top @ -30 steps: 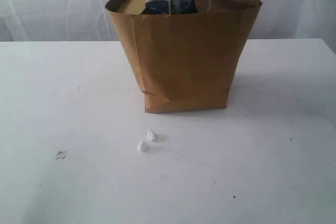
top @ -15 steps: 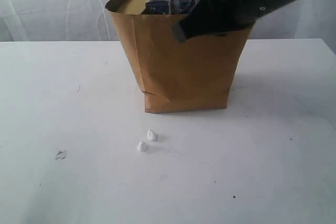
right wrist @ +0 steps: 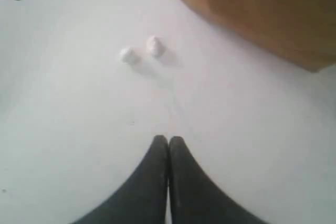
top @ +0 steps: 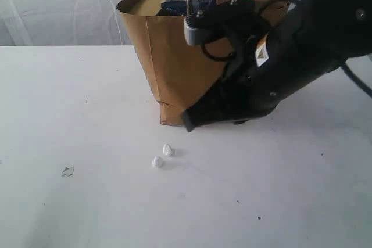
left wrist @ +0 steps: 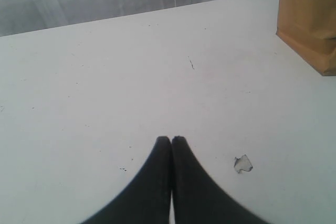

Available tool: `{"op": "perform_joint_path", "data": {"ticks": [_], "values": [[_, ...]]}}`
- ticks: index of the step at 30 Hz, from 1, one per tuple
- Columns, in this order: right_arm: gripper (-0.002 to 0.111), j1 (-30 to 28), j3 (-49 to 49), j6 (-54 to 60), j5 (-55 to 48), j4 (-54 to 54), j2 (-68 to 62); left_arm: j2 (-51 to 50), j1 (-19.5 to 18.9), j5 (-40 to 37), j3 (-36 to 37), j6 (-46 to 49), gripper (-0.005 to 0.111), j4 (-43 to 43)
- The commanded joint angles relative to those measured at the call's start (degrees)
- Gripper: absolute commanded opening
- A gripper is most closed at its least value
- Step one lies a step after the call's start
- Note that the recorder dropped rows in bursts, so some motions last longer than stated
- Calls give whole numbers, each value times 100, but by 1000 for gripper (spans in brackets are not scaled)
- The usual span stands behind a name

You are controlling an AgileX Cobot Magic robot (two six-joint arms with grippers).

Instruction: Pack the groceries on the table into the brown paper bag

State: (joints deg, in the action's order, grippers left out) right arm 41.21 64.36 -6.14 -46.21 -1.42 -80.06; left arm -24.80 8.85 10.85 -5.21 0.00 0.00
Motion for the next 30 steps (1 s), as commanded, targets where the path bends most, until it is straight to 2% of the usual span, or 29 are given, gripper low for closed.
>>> {"op": "perform_joint_path", "data": {"ticks": [1, 9, 14, 16, 18, 24, 26, 30], "values": [[0, 414, -114, 9, 479, 615, 28, 45, -13, 21, 43, 0, 0, 0], [0, 856, -94, 1767, 631, 2117, -687, 45, -13, 21, 43, 0, 0, 0], [0, 906, 332, 2230, -262, 2693, -1537, 45, -13, 21, 43, 0, 0, 0], [0, 906, 804, 2449, -810, 2770, -1931, 45, -13, 21, 43, 0, 0, 0], [0, 906, 1225, 2569, -746, 2656, -2180, 45, -13, 21, 43, 0, 0, 0], [0, 906, 1967, 2589, 818, 2560, -2869, 45, -13, 21, 43, 0, 0, 0], [1, 906, 1993, 2628, 927, 1967, -3042, 45, -13, 21, 43, 0, 0, 0], [17, 698, 1993, 1598, 632, 593, -3340, 45, -13, 21, 43, 0, 0, 0]]}}
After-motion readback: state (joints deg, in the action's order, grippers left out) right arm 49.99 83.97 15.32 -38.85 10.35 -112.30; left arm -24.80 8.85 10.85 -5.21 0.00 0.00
